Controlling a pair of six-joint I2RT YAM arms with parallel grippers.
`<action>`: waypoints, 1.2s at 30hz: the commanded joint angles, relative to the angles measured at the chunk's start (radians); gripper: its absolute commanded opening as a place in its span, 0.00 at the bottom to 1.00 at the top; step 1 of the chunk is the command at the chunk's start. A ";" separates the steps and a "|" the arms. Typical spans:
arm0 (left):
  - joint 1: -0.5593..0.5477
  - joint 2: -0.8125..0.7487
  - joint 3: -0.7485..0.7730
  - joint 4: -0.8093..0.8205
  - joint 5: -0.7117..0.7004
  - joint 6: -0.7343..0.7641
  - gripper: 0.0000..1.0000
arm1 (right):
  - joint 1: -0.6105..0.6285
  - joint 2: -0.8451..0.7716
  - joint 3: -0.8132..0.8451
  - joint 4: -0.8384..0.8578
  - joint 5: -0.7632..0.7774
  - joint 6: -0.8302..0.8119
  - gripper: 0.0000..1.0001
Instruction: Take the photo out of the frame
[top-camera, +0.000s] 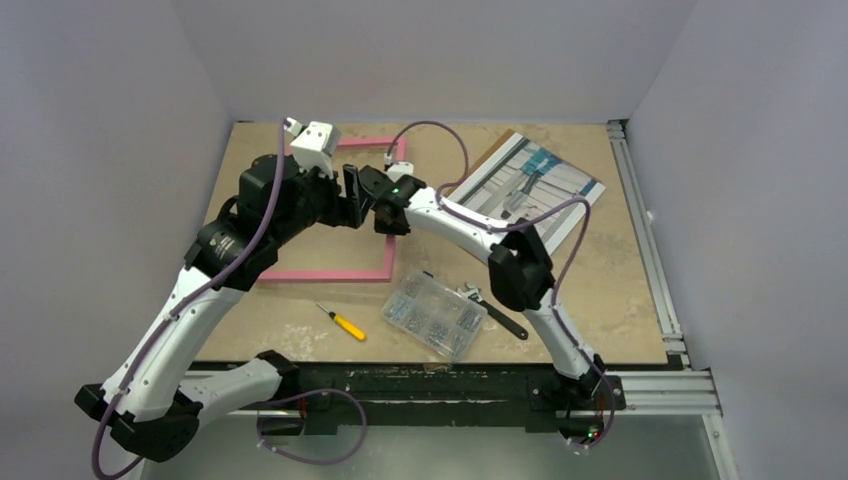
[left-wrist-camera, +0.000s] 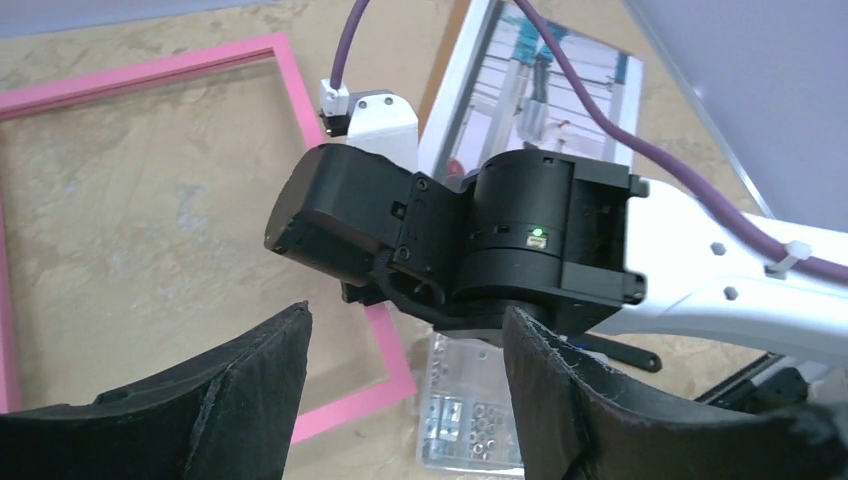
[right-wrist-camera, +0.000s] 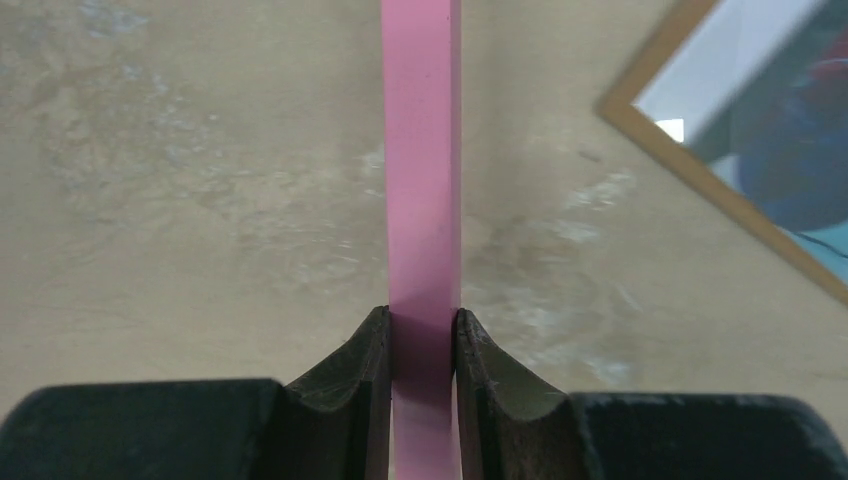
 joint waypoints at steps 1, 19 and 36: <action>0.003 -0.080 -0.047 0.015 -0.159 0.027 0.68 | 0.039 0.108 0.203 0.058 0.067 0.088 0.00; -0.037 -0.110 -0.016 -0.048 -0.356 0.037 0.68 | 0.047 0.295 0.342 0.395 -0.119 0.095 0.51; 0.006 0.025 -0.099 0.085 0.091 0.036 0.69 | -0.298 -0.921 -1.074 0.506 -0.152 -0.114 0.74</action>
